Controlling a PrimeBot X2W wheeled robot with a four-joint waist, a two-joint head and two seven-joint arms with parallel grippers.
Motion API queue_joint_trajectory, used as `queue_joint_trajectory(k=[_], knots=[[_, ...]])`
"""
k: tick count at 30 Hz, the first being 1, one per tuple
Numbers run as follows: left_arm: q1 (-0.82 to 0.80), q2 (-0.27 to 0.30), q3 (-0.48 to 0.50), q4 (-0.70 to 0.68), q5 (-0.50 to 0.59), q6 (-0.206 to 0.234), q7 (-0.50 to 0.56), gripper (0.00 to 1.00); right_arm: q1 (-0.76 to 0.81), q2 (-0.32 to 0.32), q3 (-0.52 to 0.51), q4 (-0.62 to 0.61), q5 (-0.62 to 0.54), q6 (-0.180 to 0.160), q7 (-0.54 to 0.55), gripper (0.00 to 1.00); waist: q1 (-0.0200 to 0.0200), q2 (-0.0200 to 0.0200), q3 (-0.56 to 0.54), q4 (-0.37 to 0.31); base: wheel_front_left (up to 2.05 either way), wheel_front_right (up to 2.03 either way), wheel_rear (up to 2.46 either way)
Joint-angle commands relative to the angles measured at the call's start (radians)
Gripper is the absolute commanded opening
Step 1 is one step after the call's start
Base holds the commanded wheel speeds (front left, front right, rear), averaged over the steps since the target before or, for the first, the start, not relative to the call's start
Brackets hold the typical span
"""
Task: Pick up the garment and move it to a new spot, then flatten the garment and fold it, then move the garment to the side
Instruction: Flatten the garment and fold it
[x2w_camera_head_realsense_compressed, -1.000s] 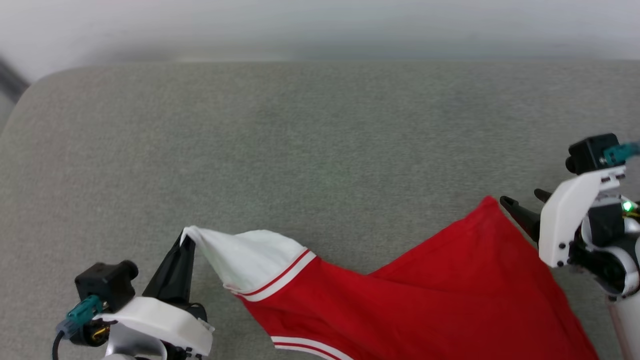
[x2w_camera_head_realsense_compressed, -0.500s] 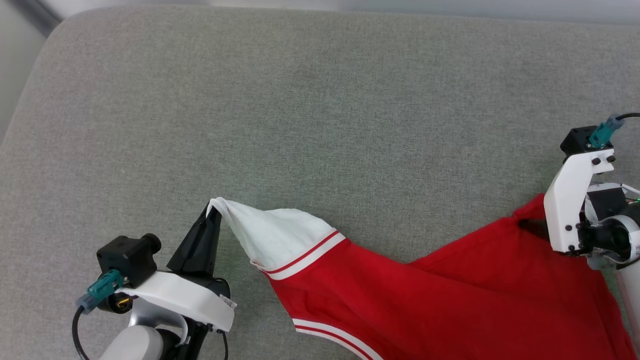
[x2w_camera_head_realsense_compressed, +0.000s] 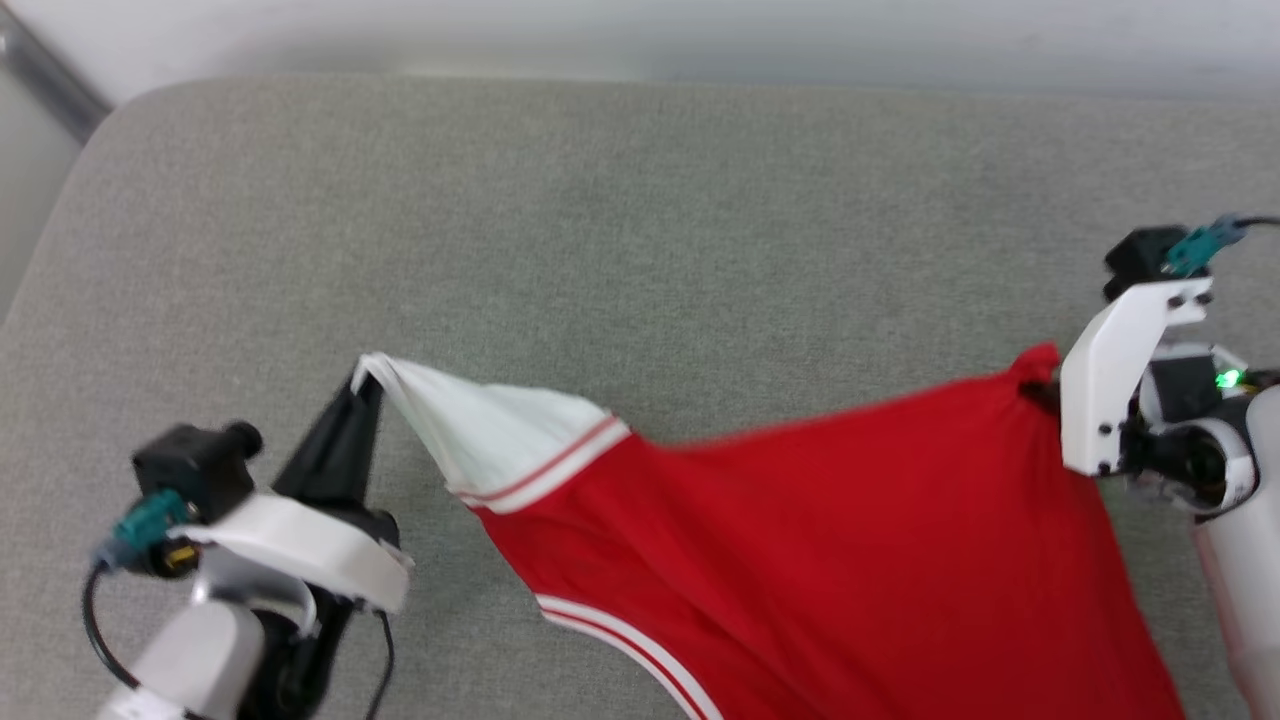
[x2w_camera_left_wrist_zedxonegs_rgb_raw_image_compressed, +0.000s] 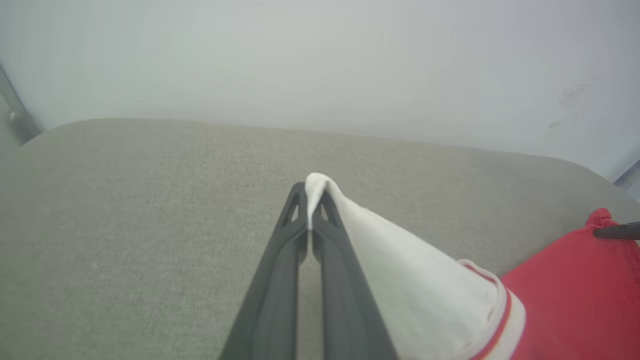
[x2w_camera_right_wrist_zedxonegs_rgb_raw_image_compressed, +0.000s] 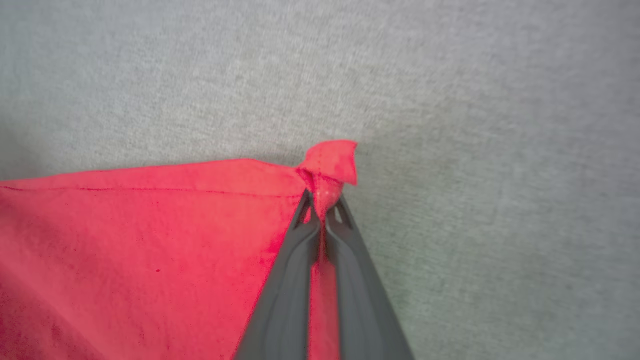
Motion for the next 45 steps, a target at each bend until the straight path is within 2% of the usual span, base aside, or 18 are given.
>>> queue_joint_trajectory(k=[1, 5, 9, 19, 27, 35, 41, 45], knots=[[-0.046, 0.016, 0.017, 0.01, 0.001, -0.006, 0.005, 0.0, -0.032, -0.004, -0.012, 0.002, -0.013, 0.0, -0.039, 0.0, -0.0001, 0.0, -0.038, -0.023, 0.0, 0.0, 0.0], [-0.149, 0.033, 0.036, 0.054, -0.001, -0.024, 0.023, 0.0, -0.092, 0.004, -0.033, 0.013, -0.062, 0.0, -0.179, 0.0, -0.0001, 0.0, -0.078, -0.047, 0.0, 0.0, 0.0], [-0.296, 0.019, 0.046, 0.129, -0.018, -0.05, 0.043, 0.0, -0.168, 0.026, -0.078, 0.056, -0.11, -0.001, -0.309, 0.0, -0.0001, 0.0, -0.1, -0.066, 0.0, 0.0, 0.0], [-0.774, -0.031, 0.046, 0.473, 0.006, -0.139, 0.014, 0.0, -0.452, 0.07, -0.179, 0.158, -0.264, -0.001, -0.542, 0.0, -0.0001, 0.0, -0.063, -0.104, 0.0, 0.0, 0.0], [-1.121, 0.015, 0.072, 0.649, 0.041, -0.168, -0.009, 0.0, -0.732, 0.096, -0.236, 0.214, -0.345, -0.001, -0.673, 0.0, -0.0001, 0.0, 0.075, -0.141, 0.0, 0.0, 0.0], [-1.391, 0.084, 0.101, 0.745, 0.052, -0.19, -0.013, 0.0, -0.996, 0.112, -0.279, 0.251, -0.419, -0.001, -0.738, 0.0, -0.0001, 0.0, 0.273, -0.163, 0.0, 0.0, 0.0], [-1.465, 0.096, 0.104, 0.815, 0.04, -0.204, -0.032, 0.0, -1.094, 0.128, -0.28, 0.312, -0.454, -0.002, -0.773, 0.0, -0.0001, 0.0, 0.369, -0.163, 0.0, 0.0, 0.0], [-1.461, 0.093, 0.098, 0.865, 0.025, -0.219, -0.046, 0.0, -1.126, 0.14, -0.266, 0.363, -0.463, -0.002, -0.801, 0.0, -0.0001, 0.0, 0.414, -0.157, 0.0, 0.0, 0.0]])
